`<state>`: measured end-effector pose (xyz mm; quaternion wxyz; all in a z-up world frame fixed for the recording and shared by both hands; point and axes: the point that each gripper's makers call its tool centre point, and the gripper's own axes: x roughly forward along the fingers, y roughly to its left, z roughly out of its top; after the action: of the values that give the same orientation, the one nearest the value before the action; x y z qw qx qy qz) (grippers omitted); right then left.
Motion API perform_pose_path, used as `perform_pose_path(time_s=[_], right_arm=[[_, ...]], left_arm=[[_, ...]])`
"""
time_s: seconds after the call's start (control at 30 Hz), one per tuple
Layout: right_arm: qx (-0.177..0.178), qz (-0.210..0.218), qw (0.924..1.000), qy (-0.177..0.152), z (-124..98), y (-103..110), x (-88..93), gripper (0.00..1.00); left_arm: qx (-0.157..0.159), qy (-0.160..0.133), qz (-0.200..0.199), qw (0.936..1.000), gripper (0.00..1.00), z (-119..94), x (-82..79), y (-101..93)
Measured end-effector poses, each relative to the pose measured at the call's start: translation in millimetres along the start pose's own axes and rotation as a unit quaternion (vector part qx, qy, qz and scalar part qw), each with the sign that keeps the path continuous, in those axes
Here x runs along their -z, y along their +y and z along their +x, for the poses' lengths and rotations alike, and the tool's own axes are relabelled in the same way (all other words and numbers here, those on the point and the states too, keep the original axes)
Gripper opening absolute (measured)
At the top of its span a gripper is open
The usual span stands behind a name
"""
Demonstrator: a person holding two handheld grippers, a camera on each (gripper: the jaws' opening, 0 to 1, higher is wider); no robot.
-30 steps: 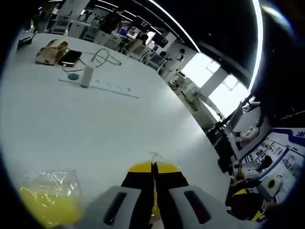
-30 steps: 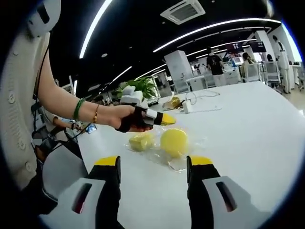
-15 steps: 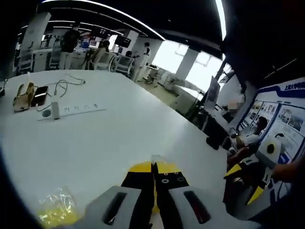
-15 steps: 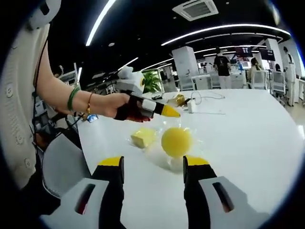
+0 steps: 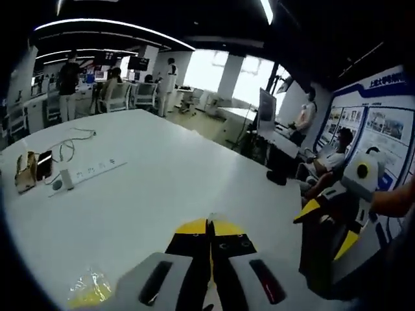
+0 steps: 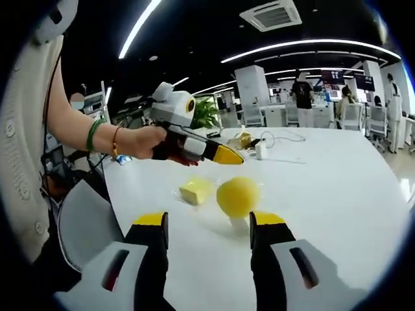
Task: Compare the silicone blocks by pressing each to a similar depth, holding the contact briefly, and releasing to observe deformation and rebound differences across the visible hardness samples.
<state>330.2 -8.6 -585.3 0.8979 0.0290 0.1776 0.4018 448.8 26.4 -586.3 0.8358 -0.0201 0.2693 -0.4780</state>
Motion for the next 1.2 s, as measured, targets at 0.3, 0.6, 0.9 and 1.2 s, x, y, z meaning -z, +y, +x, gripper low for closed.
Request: perform_pose_path(time_s=[0.3,0.6,0.9,1.2], right_arm=[[-0.001,-0.027,0.9996,0.002,9,16,-20.2,0.46],[-0.032,-0.075,0.9964,0.026,36,45,-41.4,0.49],[-0.079,-0.125,0.9874,0.055,73,73,-71.0,0.53],[-0.123,-0.169,0.9747,0.08,100,88,-90.5,0.58]], left_arm=[[-0.005,-0.017,0.001,0.9998,0.0,-45,-5.3,1.9],[-0.027,-0.037,0.025,0.9986,0.0,-114,-14.0,12.5],[-0.047,-0.061,0.038,0.9963,0.0,-180,-31.0,26.9],[-0.05,-0.064,0.068,0.9943,0.0,-210,-42.8,28.4]])
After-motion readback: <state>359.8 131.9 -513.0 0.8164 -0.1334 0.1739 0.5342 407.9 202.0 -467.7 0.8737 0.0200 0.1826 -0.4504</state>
